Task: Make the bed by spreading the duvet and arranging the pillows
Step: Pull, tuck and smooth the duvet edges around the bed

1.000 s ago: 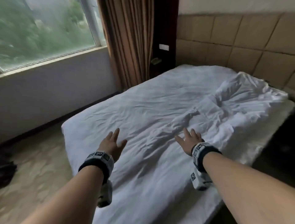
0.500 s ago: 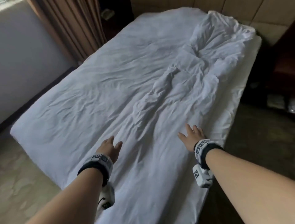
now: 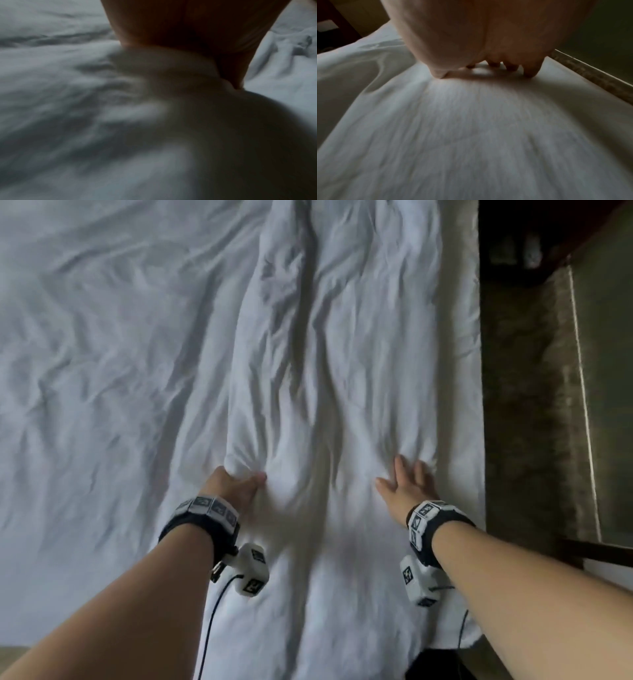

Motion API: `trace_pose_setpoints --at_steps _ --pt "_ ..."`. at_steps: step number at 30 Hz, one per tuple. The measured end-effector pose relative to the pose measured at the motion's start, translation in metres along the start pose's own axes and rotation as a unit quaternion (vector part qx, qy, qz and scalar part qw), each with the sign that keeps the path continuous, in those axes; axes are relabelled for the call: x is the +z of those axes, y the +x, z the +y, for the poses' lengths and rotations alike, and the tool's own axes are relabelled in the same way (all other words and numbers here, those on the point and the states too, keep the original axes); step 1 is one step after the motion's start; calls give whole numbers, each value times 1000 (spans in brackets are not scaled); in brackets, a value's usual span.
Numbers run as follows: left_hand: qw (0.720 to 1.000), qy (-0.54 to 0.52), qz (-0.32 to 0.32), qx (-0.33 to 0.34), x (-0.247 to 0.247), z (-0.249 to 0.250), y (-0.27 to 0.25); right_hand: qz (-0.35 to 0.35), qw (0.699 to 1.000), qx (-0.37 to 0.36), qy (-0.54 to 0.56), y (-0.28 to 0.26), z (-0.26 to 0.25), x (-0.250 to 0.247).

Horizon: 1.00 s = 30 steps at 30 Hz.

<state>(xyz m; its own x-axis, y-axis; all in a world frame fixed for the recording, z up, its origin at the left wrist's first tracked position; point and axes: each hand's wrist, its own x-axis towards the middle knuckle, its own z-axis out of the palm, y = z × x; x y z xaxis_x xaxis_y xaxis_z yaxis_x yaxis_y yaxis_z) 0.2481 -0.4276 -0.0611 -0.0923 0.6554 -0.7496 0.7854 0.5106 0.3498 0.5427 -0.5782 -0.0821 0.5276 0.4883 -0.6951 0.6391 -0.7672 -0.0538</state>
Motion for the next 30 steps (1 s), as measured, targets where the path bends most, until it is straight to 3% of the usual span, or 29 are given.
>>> trace_pose_setpoints --at_steps 4,6,10,14,20,25,28,30 --pt "995 -22 57 84 -10 -25 1 101 994 8 -32 -9 -23 9" --pt "993 -3 84 78 -11 -47 9 114 992 -18 -48 -4 -36 19" --pt "996 54 69 21 9 -84 21 34 995 6 -96 -8 -32 62" --pt "997 44 56 28 26 -100 11 28 993 13 -116 -28 -5 91" --pt "996 56 -63 9 21 -172 -48 -46 993 45 -96 -100 22 144" --pt "995 60 -81 -23 18 -248 -99 -124 985 30 -115 -177 46 188" --pt "979 183 -84 -38 2 -275 -135 -194 975 -46 -95 -228 43 174" --pt "972 227 -54 -15 -20 -288 -150 -194 972 -94 -90 -252 27 158"
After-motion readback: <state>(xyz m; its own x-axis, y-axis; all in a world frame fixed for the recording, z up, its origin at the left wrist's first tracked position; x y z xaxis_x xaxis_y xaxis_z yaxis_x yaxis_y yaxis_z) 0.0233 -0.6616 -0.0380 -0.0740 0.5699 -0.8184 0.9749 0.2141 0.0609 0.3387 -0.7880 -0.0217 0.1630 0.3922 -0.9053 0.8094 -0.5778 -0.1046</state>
